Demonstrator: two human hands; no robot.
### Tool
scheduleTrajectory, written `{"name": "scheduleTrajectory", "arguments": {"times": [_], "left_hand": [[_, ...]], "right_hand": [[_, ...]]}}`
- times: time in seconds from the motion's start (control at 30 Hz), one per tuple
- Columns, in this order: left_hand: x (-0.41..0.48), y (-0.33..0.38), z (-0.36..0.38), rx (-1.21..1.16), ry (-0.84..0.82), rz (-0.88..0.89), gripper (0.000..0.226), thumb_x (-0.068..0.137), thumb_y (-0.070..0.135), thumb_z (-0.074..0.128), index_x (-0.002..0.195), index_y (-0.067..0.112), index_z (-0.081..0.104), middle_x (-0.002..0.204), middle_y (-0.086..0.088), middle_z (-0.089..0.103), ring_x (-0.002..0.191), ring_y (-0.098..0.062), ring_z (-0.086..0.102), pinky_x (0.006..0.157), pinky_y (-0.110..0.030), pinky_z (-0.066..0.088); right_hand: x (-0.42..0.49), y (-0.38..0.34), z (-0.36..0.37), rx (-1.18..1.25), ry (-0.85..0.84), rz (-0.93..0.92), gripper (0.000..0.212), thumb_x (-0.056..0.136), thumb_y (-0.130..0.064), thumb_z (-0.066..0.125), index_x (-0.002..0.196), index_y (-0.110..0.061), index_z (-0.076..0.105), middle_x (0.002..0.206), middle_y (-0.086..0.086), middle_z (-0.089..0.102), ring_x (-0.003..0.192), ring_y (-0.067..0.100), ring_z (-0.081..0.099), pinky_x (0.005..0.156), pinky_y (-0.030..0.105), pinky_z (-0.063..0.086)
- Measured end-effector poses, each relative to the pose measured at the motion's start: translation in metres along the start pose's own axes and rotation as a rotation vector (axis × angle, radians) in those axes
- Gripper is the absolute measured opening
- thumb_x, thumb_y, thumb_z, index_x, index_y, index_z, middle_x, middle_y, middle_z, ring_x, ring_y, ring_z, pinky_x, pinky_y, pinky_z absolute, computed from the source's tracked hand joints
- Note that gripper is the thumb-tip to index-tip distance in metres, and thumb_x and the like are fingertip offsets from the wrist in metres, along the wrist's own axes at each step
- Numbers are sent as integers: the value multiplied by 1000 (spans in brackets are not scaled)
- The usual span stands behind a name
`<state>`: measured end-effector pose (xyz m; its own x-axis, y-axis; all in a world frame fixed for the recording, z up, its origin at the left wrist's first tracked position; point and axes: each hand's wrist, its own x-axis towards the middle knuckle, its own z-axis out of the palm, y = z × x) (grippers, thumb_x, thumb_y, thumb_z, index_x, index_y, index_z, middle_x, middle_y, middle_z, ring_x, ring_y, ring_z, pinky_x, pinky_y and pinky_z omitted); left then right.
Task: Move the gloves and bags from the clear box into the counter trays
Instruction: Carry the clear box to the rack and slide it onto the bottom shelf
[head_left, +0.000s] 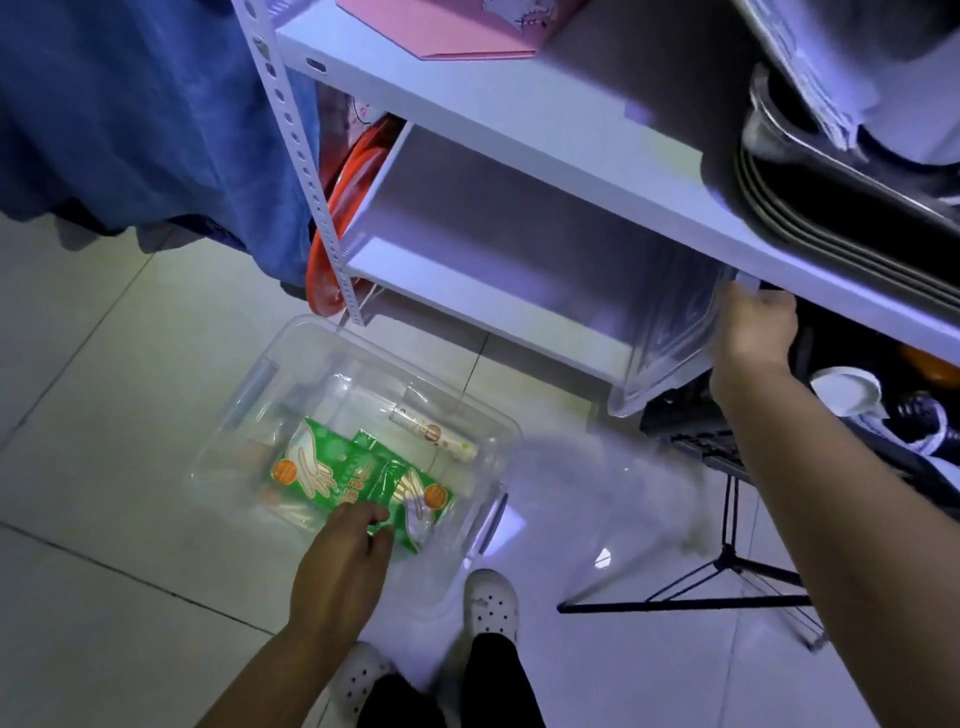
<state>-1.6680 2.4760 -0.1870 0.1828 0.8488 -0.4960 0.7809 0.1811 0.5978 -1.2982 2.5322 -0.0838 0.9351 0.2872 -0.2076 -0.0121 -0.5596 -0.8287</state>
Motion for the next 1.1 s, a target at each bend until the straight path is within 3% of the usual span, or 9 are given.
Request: {"name": "scheduleTrajectory", "arguments": {"times": [0.13, 0.23, 0.4, 0.53, 0.63, 0.73, 0.87, 1.0, 1.1], "left_hand": [[-1, 5, -9, -6, 6, 38, 13, 86, 13, 59, 97, 19, 62, 99, -1, 59, 75, -17, 55, 66, -28, 37], [3, 17, -22, 4, 14, 87, 17, 85, 13, 59, 100, 19, 62, 100, -2, 59, 73, -17, 55, 65, -28, 39], [12, 49, -59, 204, 45, 224, 28, 86, 16, 57, 113, 18, 59, 113, -2, 60, 93, -23, 61, 74, -31, 46], [20, 82, -92, 400, 171, 497, 47, 82, 19, 65, 126, 16, 49, 122, -6, 55, 107, -27, 56, 79, -38, 48], [21, 96, -112, 552, 249, 790, 72, 67, 20, 79, 131, 11, 47, 132, -9, 54, 119, -31, 52, 101, -35, 35], [20, 89, -128, 777, 89, 1044, 59, 67, 23, 79, 122, 14, 59, 122, -6, 64, 121, -28, 54, 109, -41, 32], [17, 60, -123, 929, -79, 1021, 33, 77, 20, 69, 110, 14, 63, 98, -3, 67, 100, -26, 61, 104, -36, 38], [27, 25, -98, 966, -174, 849, 23, 86, 16, 54, 109, 12, 54, 105, -6, 58, 101, -27, 53, 92, -36, 40], [32, -2, -80, 954, -165, 738, 21, 83, 15, 59, 103, 14, 56, 101, -6, 58, 97, -27, 55, 85, -35, 43]], "right_hand": [[-25, -4, 2, -21, -190, 39, 16, 82, -21, 58, 84, -17, 42, 72, -3, 41, 61, 12, 40, 54, 27, 34], [-63, 6, 10, -97, -242, -139, 21, 76, -19, 63, 78, -17, 42, 69, -4, 41, 56, 10, 40, 49, 17, 38], [-126, 34, 6, -339, -405, -382, 34, 69, -19, 68, 70, -23, 34, 69, -2, 39, 58, 18, 39, 54, 30, 32], [-168, 47, -12, -578, -608, -679, 40, 68, -23, 74, 81, -20, 36, 83, -3, 40, 65, 17, 37, 58, 27, 27], [-192, 52, -26, -668, -737, -918, 38, 65, -18, 78, 89, -7, 51, 86, 6, 49, 65, 23, 50, 55, 26, 31], [-202, 55, -33, -731, -829, -1071, 39, 62, -14, 80, 89, -1, 56, 84, 15, 56, 63, 31, 58, 51, 25, 38], [-205, 68, -22, -822, -900, -1188, 36, 61, -15, 79, 88, -2, 59, 81, 14, 58, 61, 30, 59, 52, 27, 45], [-208, 97, 8, -916, -947, -1229, 43, 53, -23, 85, 86, -6, 63, 79, 10, 63, 60, 25, 60, 54, 27, 49], [-210, 122, 27, -946, -989, -1247, 54, 47, -30, 90, 88, -6, 65, 79, 10, 65, 61, 24, 62, 56, 27, 51]]}}
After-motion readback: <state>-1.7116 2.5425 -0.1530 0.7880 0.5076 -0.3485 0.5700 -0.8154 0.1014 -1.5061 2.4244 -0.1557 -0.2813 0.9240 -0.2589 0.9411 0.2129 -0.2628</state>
